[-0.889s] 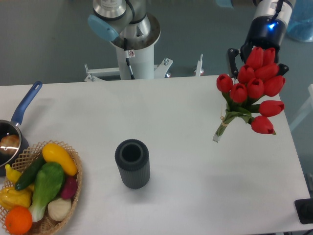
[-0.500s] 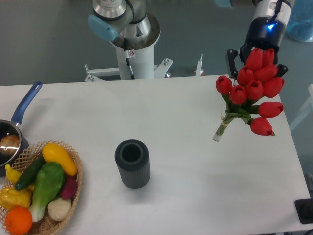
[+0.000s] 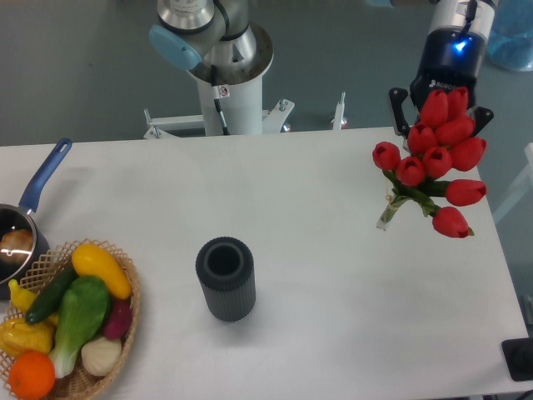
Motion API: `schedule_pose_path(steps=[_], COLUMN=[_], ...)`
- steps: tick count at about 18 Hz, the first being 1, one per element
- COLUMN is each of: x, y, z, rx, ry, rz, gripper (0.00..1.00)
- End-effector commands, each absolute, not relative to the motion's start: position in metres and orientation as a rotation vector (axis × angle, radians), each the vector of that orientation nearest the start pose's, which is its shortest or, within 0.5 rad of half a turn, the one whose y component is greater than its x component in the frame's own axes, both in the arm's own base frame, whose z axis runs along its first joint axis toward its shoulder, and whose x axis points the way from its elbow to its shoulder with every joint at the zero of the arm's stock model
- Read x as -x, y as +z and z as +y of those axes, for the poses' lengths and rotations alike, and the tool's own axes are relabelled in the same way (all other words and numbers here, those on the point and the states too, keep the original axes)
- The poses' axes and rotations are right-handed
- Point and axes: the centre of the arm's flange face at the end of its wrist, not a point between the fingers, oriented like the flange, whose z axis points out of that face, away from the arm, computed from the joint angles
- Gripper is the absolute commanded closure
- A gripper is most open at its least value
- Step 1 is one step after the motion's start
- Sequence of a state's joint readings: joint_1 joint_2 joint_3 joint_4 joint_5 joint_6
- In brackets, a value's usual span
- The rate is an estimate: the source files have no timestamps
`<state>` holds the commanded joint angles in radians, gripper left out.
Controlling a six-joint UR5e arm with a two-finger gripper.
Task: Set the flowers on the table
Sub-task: 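Hold the red tulip bunch and lift it slightly with the gripper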
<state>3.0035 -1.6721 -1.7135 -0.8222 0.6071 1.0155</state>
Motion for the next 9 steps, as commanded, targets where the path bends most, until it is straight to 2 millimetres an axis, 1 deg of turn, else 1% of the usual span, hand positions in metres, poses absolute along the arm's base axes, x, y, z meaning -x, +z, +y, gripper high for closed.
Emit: schedule_pose_path(steps=[3, 5, 6, 7, 8, 9], x=[0.498, 0.488, 0.485, 0.484, 0.484, 0.482], y=[0.491, 0.499, 0.498, 0.497, 0.497, 0.494], z=[0.283, 0.282, 0.280, 0.276, 0.273, 0.277], rx=[2.169, 2.218, 2.264, 2.313, 2.352, 2.386], ry=[0.196, 0.234, 0.242, 0.265, 0.291, 0.306], rz=[-0.189, -0.204, -0.231, -0.256, -0.273, -0.276], gripper=[0.67, 0.67, 0.67, 0.63, 0.63, 0.63])
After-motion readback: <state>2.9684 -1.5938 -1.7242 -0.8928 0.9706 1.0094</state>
